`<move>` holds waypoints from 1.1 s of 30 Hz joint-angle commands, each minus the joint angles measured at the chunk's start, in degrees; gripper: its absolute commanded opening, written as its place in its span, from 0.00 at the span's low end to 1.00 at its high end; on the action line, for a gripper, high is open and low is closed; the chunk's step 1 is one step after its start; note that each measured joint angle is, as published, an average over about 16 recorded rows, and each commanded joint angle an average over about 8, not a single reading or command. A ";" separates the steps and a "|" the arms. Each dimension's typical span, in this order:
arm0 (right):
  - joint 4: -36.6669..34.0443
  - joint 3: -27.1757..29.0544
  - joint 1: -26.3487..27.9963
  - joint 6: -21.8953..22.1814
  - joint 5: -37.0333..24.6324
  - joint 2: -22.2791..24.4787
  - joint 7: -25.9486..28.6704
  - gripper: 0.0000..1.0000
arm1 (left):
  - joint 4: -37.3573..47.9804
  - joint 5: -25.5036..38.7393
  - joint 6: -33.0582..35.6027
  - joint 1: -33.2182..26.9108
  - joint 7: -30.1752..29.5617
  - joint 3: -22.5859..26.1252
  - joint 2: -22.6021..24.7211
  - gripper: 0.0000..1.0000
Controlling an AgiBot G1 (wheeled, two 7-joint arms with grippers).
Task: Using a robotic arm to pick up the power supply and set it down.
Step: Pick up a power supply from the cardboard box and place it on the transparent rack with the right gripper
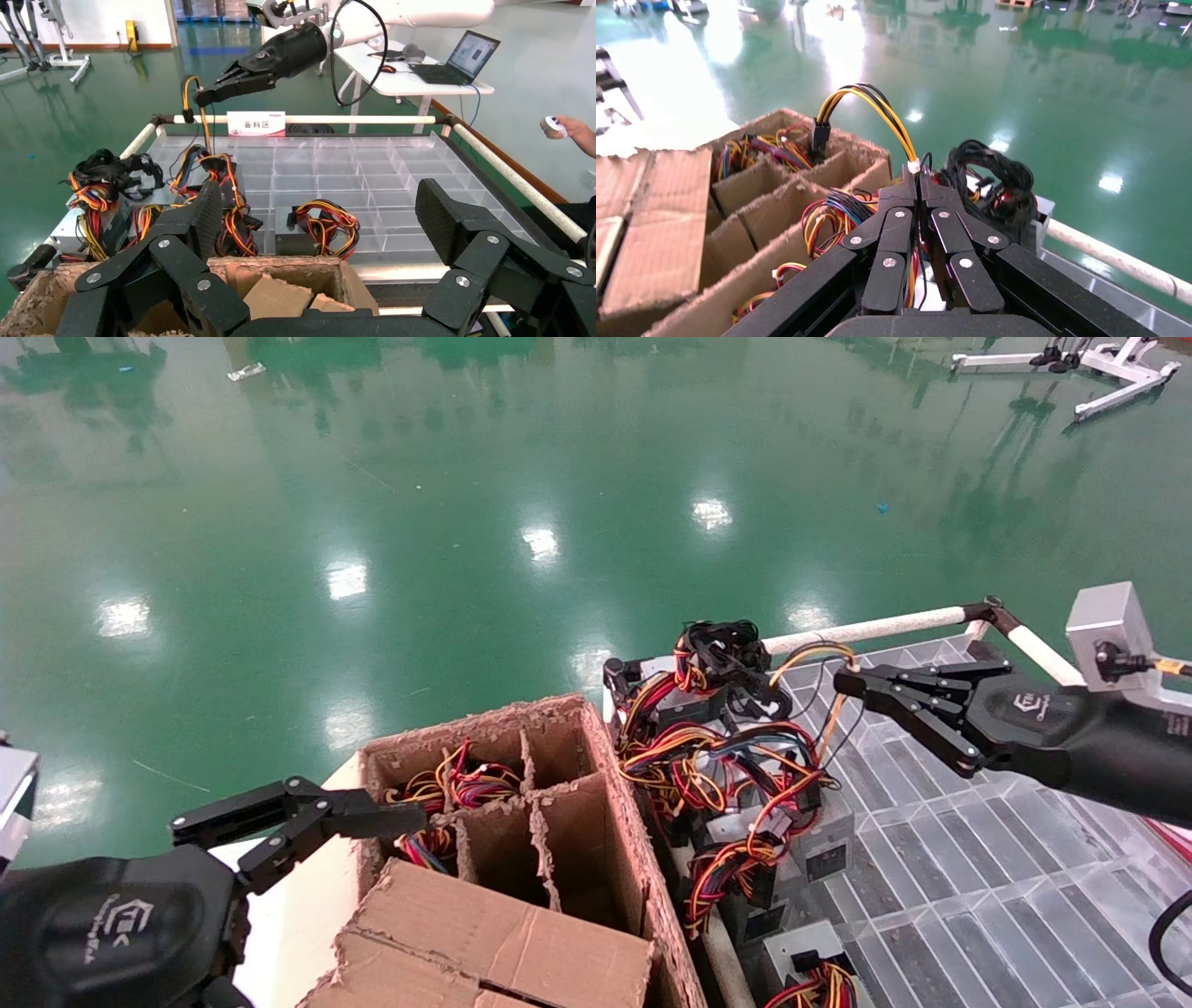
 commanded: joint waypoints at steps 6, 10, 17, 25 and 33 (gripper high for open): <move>-1.52 1.69 -3.36 0.45 2.99 -0.40 0.41 0.00 | 0.00 0.00 0.00 0.00 0.00 0.01 0.00 1.00; -2.79 3.14 -5.50 0.63 5.25 -0.55 0.21 0.00 | 0.00 -0.01 0.00 0.00 0.00 0.01 0.00 1.00; -4.76 5.95 -8.91 0.67 9.51 -1.56 0.61 0.00 | 0.00 -0.01 -0.01 0.00 0.01 0.01 0.00 1.00; -6.41 9.49 -13.12 0.59 14.71 -4.19 1.37 0.00 | 0.00 -0.01 -0.01 0.00 0.01 0.02 -0.01 1.00; -5.87 10.52 -14.20 1.03 16.19 -5.70 1.73 0.00 | 0.00 -0.02 -0.01 -0.01 0.01 0.02 -0.01 1.00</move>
